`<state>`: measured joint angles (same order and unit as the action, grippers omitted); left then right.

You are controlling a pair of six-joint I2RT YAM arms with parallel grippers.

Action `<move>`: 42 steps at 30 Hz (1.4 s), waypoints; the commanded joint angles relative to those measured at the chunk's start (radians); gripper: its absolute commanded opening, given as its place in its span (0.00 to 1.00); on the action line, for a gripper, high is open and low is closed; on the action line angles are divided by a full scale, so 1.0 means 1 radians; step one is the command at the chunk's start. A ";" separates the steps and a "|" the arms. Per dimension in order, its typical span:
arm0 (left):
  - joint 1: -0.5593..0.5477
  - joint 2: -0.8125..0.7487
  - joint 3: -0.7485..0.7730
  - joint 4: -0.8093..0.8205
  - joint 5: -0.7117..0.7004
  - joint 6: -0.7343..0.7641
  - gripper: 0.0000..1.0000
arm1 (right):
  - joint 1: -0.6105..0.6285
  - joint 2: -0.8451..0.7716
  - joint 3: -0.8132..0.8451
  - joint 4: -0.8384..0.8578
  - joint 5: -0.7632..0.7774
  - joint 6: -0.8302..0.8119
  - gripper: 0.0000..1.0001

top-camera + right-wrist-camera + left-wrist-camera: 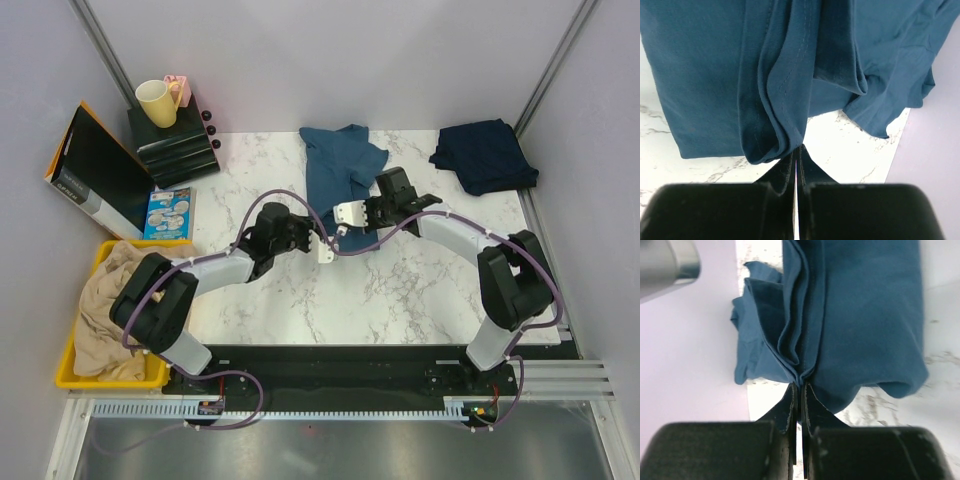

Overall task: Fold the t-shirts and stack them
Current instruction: Fold the tshirt

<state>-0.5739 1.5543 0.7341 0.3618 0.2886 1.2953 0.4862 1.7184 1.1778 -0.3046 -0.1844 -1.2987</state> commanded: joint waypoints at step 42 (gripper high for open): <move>0.019 0.049 0.068 0.317 -0.209 0.064 1.00 | -0.095 0.150 0.223 0.026 0.126 0.296 0.37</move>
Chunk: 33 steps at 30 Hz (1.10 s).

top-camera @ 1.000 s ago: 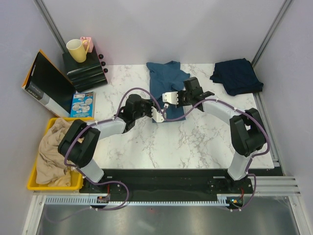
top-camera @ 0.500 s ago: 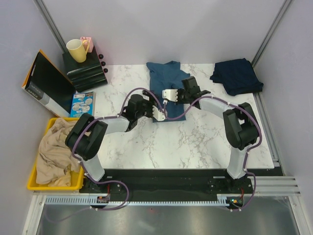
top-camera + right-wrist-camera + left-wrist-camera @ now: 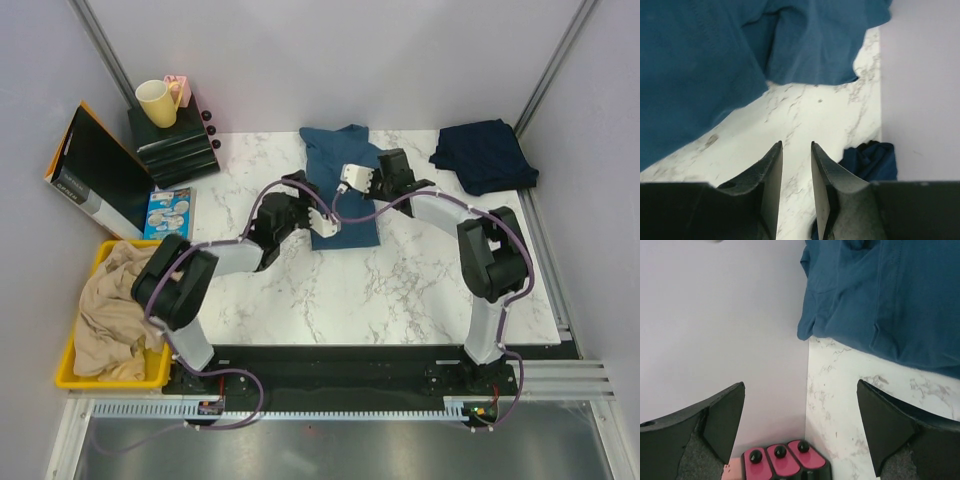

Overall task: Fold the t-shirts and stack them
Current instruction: Fold the tshirt

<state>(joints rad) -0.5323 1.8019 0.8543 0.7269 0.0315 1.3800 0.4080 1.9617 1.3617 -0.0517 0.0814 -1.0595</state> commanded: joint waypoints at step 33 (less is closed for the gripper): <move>-0.167 0.024 -0.389 0.427 0.143 0.036 0.97 | 0.046 -0.423 -0.657 0.004 -0.338 -0.258 0.34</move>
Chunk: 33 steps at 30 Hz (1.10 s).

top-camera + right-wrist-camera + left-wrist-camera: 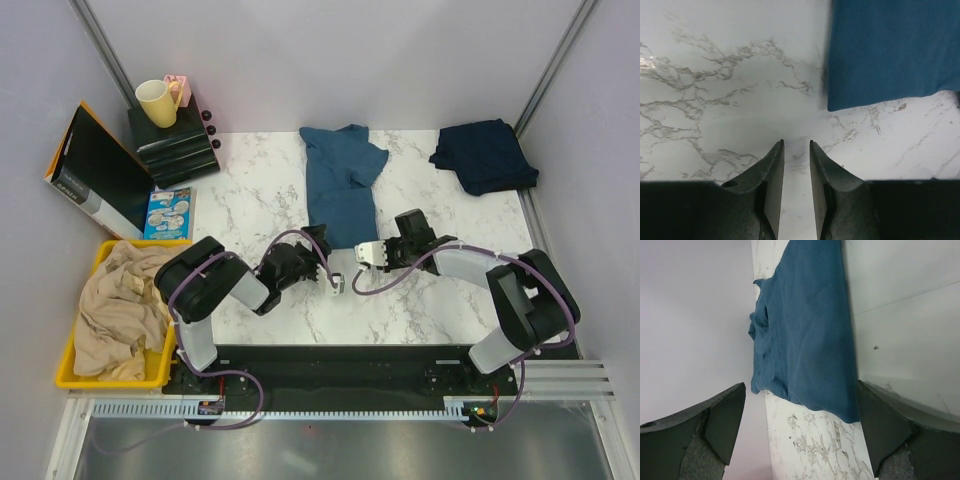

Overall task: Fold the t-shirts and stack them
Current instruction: Fold the tshirt

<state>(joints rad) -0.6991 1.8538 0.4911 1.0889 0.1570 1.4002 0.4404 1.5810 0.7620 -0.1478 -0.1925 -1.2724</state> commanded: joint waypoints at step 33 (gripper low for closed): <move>0.015 -0.030 0.072 -0.231 0.084 -0.043 0.58 | 0.064 0.160 -0.036 0.337 -0.028 -0.099 0.11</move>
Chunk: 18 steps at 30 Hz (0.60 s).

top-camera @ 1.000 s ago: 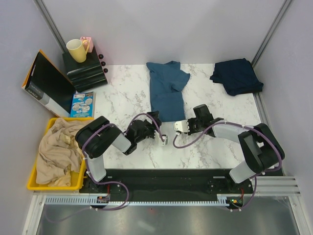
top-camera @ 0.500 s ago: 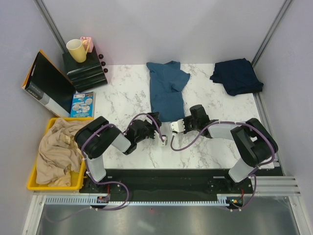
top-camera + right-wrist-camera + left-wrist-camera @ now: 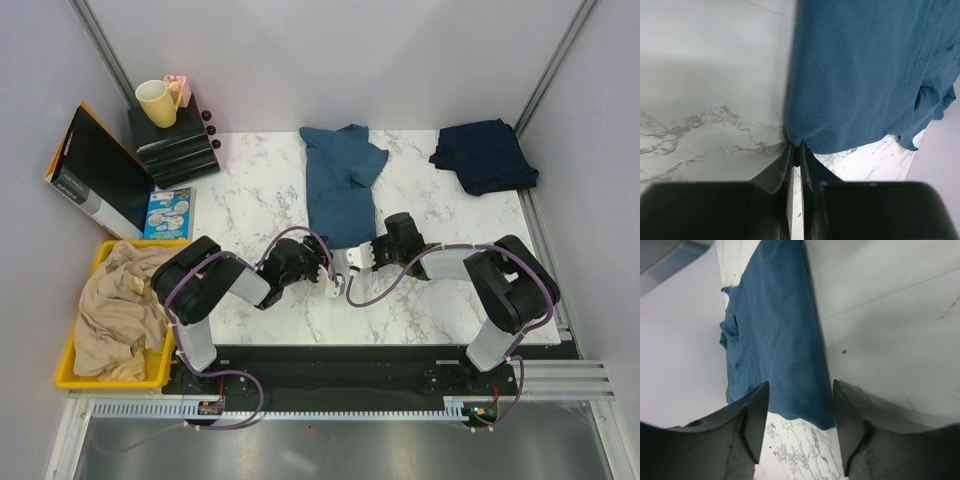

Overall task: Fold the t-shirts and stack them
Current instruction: Fold the tshirt

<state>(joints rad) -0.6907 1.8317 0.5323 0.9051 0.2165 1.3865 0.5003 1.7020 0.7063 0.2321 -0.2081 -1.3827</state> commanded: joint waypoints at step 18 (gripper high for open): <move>0.019 -0.136 0.005 -0.155 -0.002 -0.069 0.02 | 0.004 -0.039 0.096 -0.172 -0.011 0.114 0.00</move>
<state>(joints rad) -0.6781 1.7889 0.5461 0.7830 0.2127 1.3689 0.5003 1.7336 0.7815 0.1661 -0.2043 -1.3354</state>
